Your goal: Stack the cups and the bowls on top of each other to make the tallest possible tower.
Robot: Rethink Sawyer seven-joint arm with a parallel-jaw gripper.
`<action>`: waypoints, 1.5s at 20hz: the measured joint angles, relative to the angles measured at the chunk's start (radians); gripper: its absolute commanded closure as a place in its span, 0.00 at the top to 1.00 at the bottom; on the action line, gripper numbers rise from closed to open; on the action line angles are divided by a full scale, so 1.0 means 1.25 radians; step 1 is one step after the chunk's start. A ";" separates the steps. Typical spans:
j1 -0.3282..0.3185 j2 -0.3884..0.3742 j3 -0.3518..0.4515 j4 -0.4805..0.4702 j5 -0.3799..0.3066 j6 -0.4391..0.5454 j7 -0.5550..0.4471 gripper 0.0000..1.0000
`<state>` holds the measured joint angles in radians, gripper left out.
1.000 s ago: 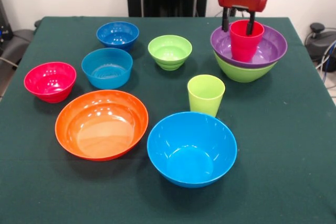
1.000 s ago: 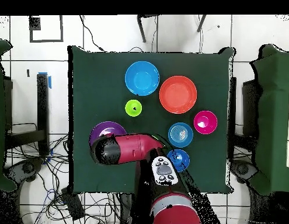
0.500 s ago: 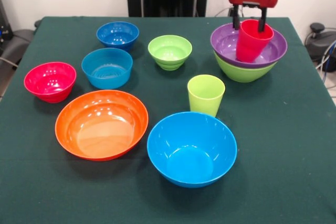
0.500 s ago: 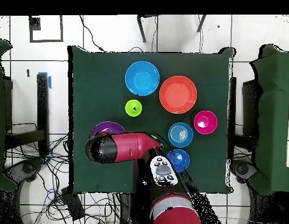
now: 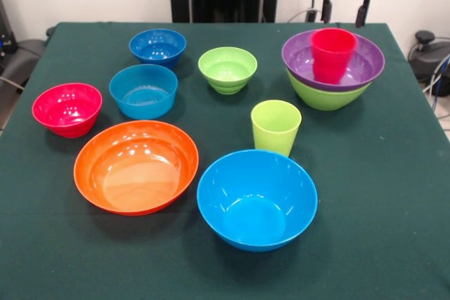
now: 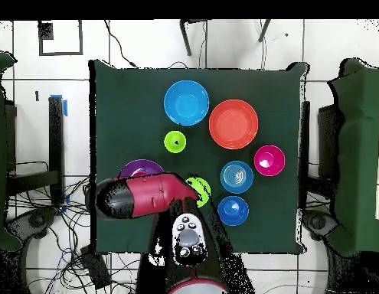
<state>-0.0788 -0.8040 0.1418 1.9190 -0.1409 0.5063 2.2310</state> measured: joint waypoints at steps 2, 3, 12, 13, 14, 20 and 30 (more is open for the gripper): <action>0.024 -0.011 -0.018 -0.015 -0.007 0.025 0.000 1.00; 0.030 -0.014 -0.023 -0.020 -0.008 0.033 0.000 1.00; 0.038 -0.032 -0.056 -0.062 -0.011 0.062 0.000 1.00; 0.036 -0.032 -0.057 -0.066 -0.011 0.062 0.000 1.00; 0.031 -0.031 -0.057 -0.071 -0.011 0.062 0.000 1.00; -0.009 -0.025 -0.056 -0.098 -0.011 0.062 0.000 1.00; -0.039 -0.001 -0.072 -0.146 -0.011 0.062 0.000 1.00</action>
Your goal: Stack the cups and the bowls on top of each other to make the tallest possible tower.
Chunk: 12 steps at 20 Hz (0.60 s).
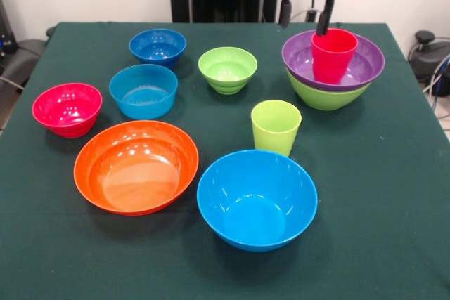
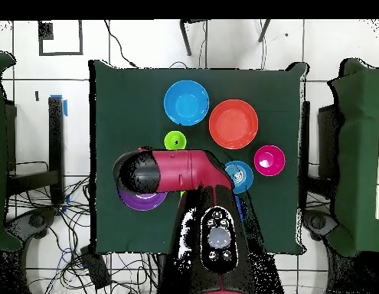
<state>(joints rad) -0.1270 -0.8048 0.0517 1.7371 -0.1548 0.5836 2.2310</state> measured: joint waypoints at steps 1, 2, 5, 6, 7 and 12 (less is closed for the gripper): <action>0.002 0.007 -0.004 -0.006 0.000 0.000 0.000 1.00; 0.006 0.020 -0.012 -0.014 0.000 -0.003 0.000 1.00; 0.014 0.038 -0.026 -0.023 0.000 -0.015 0.000 1.00; 0.017 0.047 -0.032 -0.026 -0.001 -0.023 0.000 1.00; 0.019 0.054 -0.037 -0.029 -0.003 -0.029 0.000 1.00; 0.026 0.097 -0.062 -0.034 -0.010 -0.075 0.000 1.00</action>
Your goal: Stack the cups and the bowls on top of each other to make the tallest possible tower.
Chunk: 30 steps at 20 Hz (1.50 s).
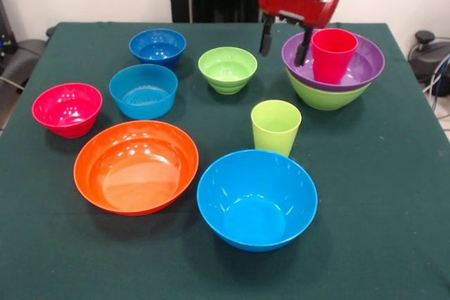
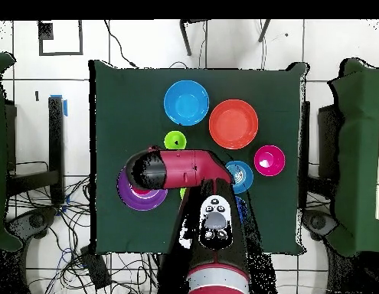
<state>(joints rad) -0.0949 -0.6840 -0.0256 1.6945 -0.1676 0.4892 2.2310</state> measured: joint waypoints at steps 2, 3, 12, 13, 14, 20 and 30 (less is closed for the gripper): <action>-0.001 0.009 -0.005 0.000 0.000 -0.011 0.000 1.00; -0.001 0.012 -0.007 0.000 0.000 -0.015 0.000 1.00; -0.035 0.016 -0.009 0.002 0.000 -0.019 0.000 1.00; -0.043 0.016 -0.009 0.002 0.000 -0.020 0.000 1.00; -0.045 0.016 -0.010 0.003 0.000 -0.020 0.000 1.00; -0.053 0.026 -0.022 0.006 0.000 -0.056 0.000 1.00; -0.060 0.057 -0.028 0.054 0.001 -0.125 0.000 1.00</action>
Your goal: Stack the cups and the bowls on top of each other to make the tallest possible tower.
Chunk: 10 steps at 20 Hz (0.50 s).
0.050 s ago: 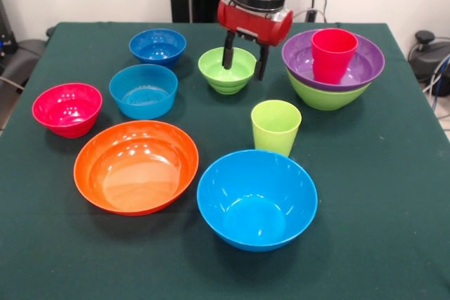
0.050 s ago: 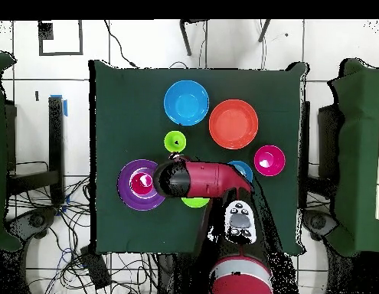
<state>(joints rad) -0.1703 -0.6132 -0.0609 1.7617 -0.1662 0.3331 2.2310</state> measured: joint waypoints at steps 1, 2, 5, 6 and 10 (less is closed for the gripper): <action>-0.002 0.005 0.000 0.006 0.000 -0.005 0.000 1.00; -0.004 0.010 -0.001 0.012 0.000 -0.010 0.000 1.00; -0.006 0.022 -0.006 0.025 0.000 -0.019 0.000 1.00; -0.005 0.027 -0.008 0.029 0.000 -0.021 0.000 1.00; -0.006 0.046 -0.018 0.042 0.000 -0.023 0.000 1.00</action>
<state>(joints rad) -0.1772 -0.5558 -0.0829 1.8144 -0.1660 0.3049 2.2310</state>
